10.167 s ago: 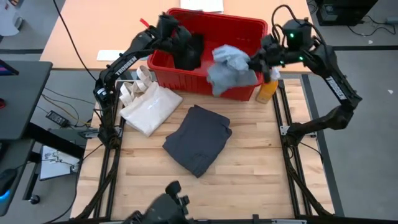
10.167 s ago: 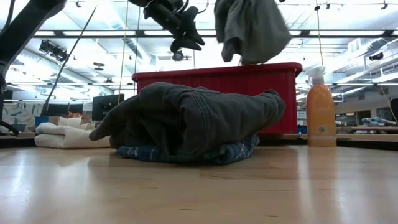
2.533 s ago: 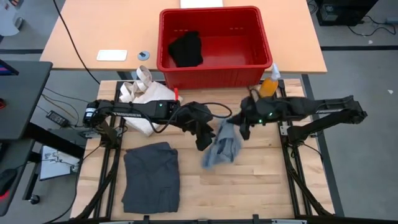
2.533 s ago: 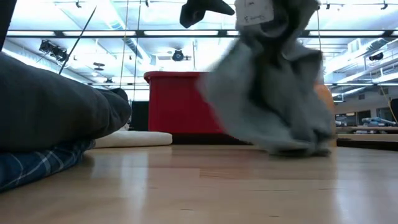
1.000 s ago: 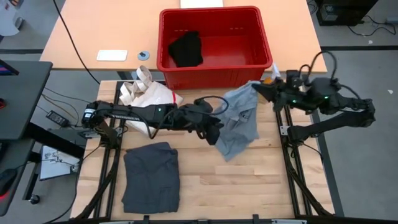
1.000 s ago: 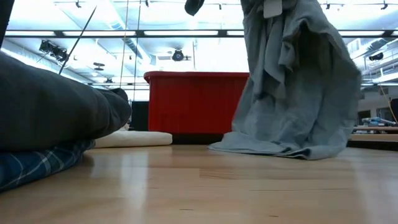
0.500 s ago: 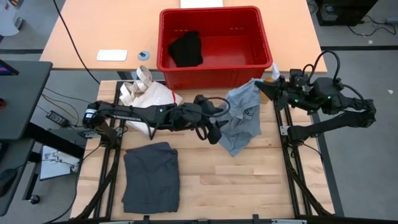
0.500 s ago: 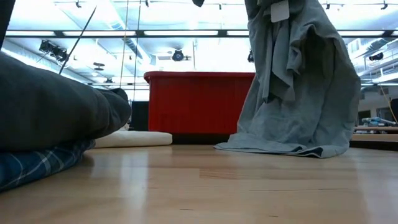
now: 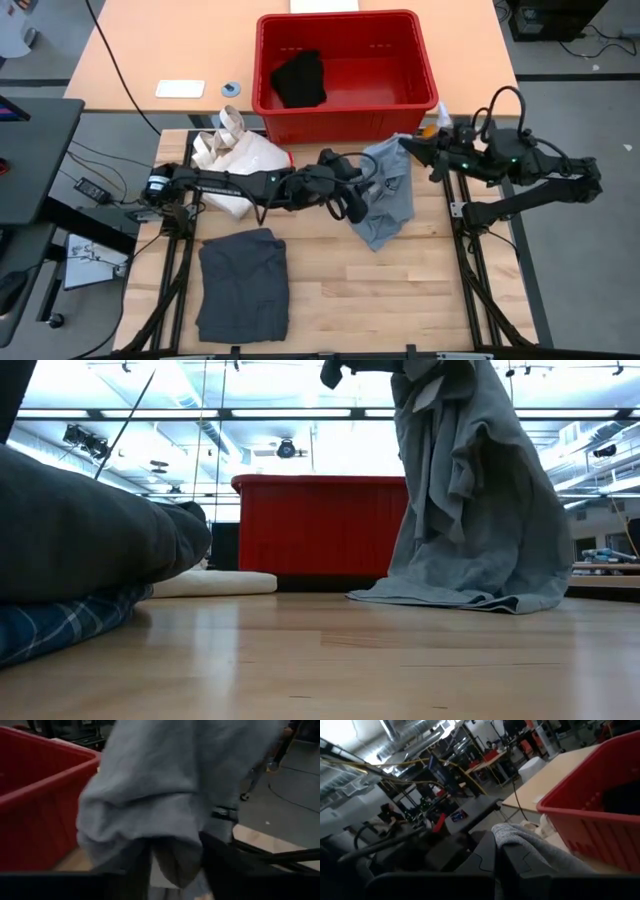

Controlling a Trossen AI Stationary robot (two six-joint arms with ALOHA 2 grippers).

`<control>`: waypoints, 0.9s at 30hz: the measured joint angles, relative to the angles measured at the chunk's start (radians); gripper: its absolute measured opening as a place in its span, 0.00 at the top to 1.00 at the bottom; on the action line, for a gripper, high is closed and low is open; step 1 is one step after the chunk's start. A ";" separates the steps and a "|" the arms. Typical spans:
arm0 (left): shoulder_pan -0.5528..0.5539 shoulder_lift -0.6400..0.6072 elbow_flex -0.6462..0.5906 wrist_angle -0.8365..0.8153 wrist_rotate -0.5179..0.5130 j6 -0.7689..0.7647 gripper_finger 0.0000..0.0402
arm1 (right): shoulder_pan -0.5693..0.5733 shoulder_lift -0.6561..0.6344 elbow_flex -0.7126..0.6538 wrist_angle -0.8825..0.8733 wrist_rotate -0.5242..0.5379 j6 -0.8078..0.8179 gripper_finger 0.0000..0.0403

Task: Fold Laundry from Bin
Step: Fold the light gray t-shirt

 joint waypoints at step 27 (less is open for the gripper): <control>0.139 -0.106 0.202 -0.430 1.021 -0.140 0.98 | 0.016 0.051 0.000 -0.427 -0.595 -0.254 0.49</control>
